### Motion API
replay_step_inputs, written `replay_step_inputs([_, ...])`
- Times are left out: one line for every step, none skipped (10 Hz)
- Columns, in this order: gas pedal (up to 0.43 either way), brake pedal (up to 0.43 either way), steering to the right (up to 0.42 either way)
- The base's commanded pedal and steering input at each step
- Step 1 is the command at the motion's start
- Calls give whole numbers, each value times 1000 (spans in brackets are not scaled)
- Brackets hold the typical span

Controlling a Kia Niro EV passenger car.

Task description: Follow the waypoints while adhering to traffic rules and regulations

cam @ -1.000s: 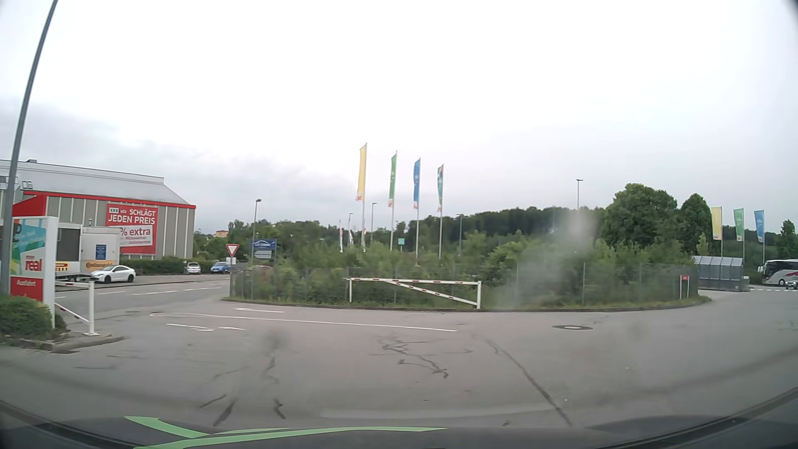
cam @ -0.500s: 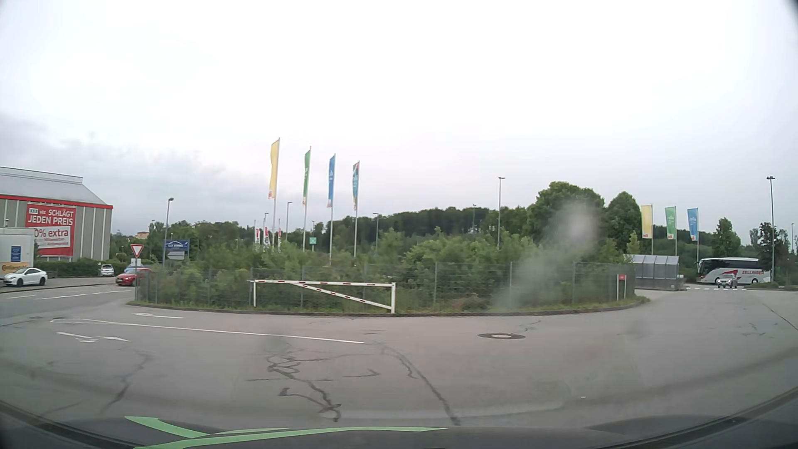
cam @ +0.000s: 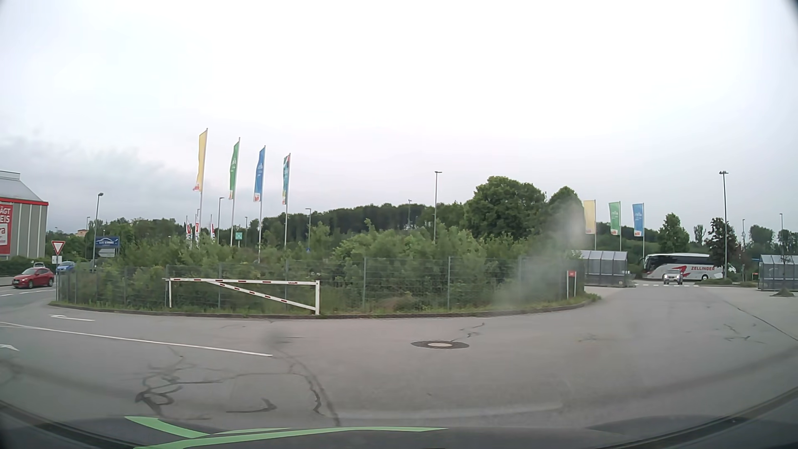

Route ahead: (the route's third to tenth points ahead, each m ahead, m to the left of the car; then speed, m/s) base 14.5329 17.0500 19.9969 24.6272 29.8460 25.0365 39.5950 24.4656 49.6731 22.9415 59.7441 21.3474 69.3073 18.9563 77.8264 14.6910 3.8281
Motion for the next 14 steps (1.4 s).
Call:
replay_step_inputs([28,0,124])
replay_step_inputs([28,0,88])
replay_step_inputs([28,0,60])
replay_step_inputs([28,0,33])
replay_step_inputs([28,0,6])
replay_step_inputs([20,0,-24])
replay_step_inputs([20,0,-53])
replay_step_inputs([20,0,-72])
replay_step_inputs([20,0,-106])
replay_step_inputs([20,0,-159])
replay_step_inputs([20,0,-212])
replay_step_inputs([20,0,-283])
replay_step_inputs([20,0,-328])
replay_step_inputs([20,0,-365])
